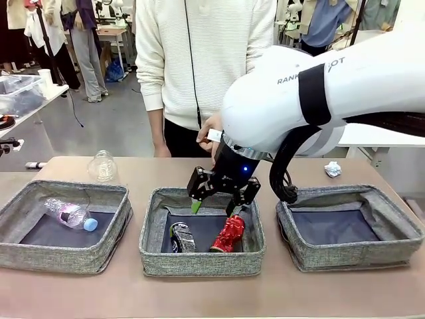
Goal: Sort the waste into the appropriate baskets.
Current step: Place the picked waste into the Fabric basket indicated by the person.
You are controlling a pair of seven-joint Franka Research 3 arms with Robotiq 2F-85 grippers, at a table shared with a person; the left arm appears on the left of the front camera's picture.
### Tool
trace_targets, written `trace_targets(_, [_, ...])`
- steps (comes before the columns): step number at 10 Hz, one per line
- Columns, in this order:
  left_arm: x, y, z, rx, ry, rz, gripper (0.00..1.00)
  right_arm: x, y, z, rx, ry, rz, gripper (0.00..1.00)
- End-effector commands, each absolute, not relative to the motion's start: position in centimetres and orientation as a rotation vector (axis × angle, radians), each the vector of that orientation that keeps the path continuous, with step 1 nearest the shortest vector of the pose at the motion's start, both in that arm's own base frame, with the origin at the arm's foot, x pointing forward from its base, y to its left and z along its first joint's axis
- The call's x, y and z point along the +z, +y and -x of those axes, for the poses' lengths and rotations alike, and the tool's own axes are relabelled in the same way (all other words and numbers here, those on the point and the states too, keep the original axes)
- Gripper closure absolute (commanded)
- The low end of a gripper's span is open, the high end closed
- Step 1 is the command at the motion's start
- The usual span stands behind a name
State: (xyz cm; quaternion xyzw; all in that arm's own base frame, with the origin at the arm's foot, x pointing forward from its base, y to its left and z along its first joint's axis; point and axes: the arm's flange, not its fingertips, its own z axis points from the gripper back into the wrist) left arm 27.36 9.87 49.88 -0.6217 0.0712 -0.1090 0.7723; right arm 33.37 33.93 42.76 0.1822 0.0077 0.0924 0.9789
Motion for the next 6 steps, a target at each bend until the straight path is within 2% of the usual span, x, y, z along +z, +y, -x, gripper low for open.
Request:
trace_targets(1, [50.0,9.9,-27.2,-0.24,0.15,1.349,0.0,42.9,33.6,-33.4,0.19,0.016,-0.4,0.0])
trace_targets(3, [50.0,9.9,-27.2,-0.24,0.15,1.349,0.0,43.8,33.4,-33.1,0.195,0.01,-0.434,0.0])
trace_targets(4, [50.0,9.9,-27.2,-0.24,0.15,1.349,0.0,44.8,32.9,-32.7,0.207,0.012,-0.515,0.0])
trace_targets(5, [50.0,9.9,-27.2,-0.24,0.15,1.349,0.0,46.4,31.9,-32.0,0.249,0.061,-0.688,0.0])
trace_targets(6, [50.0,9.9,-27.2,-0.24,0.15,1.349,0.0,48.4,30.5,-31.0,0.307,0.239,-0.897,0.0])
